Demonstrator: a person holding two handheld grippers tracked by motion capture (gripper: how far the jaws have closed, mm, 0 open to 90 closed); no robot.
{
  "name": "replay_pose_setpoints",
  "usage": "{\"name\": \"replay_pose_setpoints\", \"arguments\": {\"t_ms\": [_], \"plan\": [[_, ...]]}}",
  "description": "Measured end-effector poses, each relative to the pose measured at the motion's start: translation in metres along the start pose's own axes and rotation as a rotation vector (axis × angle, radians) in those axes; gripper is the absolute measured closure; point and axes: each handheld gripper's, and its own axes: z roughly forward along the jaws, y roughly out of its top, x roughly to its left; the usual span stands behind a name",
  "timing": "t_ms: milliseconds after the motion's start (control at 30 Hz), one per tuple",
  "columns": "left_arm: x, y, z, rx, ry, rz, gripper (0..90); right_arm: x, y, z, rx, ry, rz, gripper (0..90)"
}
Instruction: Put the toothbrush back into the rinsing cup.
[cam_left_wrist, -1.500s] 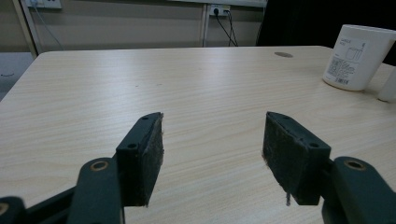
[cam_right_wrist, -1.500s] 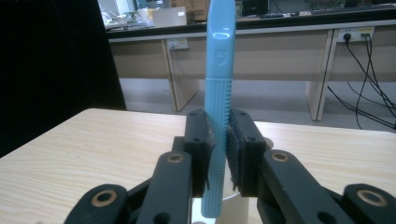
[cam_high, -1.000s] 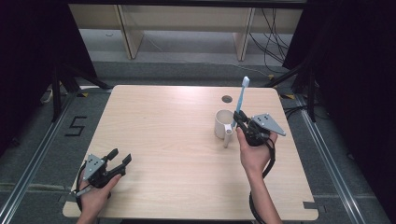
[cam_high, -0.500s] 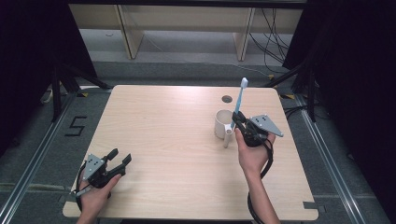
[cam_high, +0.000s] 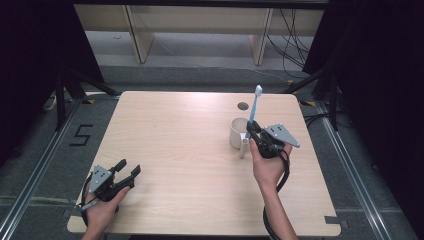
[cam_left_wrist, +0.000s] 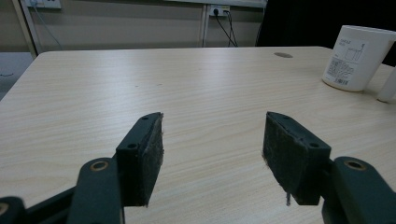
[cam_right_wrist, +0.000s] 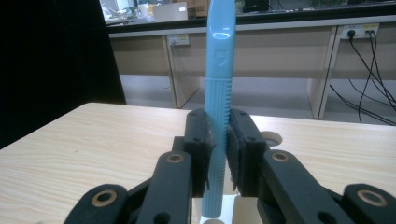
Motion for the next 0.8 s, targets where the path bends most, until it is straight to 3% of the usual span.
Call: {"name": "replay_pose_setpoints", "arguments": {"t_ms": [767,800], "plan": [[0.0002,-0.0001,-0.0001,-0.003,-0.001,-0.003,37.8,-0.0009,-0.0103,0.0047,0.017,0.0,0.011,79.2],[0.0002,-0.0001,-0.0001,-0.003,-0.001,-0.002,37.8,-0.0021,-0.0105,0.0047,0.015,-0.008,-0.009,79.3]]}}
